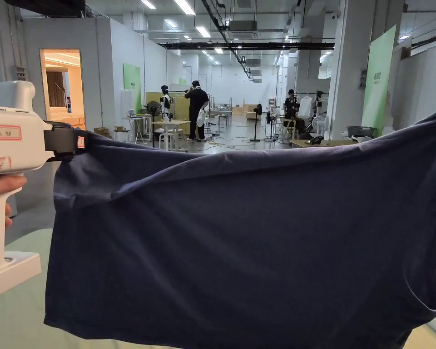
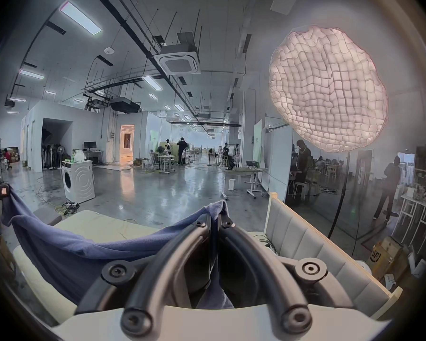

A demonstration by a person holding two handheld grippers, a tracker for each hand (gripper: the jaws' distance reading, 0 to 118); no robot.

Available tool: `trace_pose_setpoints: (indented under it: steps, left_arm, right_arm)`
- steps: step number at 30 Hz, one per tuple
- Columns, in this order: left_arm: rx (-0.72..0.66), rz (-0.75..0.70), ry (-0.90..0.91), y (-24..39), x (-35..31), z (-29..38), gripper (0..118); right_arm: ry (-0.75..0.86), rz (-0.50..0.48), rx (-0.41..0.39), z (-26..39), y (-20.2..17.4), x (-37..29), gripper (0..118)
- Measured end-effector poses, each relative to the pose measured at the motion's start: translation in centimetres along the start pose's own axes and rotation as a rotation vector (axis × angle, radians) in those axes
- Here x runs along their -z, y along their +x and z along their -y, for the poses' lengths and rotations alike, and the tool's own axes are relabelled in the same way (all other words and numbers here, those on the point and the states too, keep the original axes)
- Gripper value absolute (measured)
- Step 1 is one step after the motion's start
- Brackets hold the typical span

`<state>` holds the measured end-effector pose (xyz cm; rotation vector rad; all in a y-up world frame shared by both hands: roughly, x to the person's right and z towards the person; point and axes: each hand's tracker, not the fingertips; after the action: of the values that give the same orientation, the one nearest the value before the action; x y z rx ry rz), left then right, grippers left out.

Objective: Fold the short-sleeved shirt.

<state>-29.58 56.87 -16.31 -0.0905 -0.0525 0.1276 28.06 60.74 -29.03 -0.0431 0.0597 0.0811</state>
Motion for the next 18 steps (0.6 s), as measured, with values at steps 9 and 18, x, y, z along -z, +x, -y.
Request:
trace_pose_setpoints:
  steps: [9,18]
  left_arm:
    - [-0.019,-0.006,-0.011,-1.1,4.6,1.3,7]
    - [-0.090,-0.005,-0.035,-3.1,12.1,3.1,7]
  right_arm:
    - [-0.022,0.011,-0.009,0.7,0.7,1.1,4]
    - [-0.002,0.044,-0.036,1.0,-2.2,7.1,4]
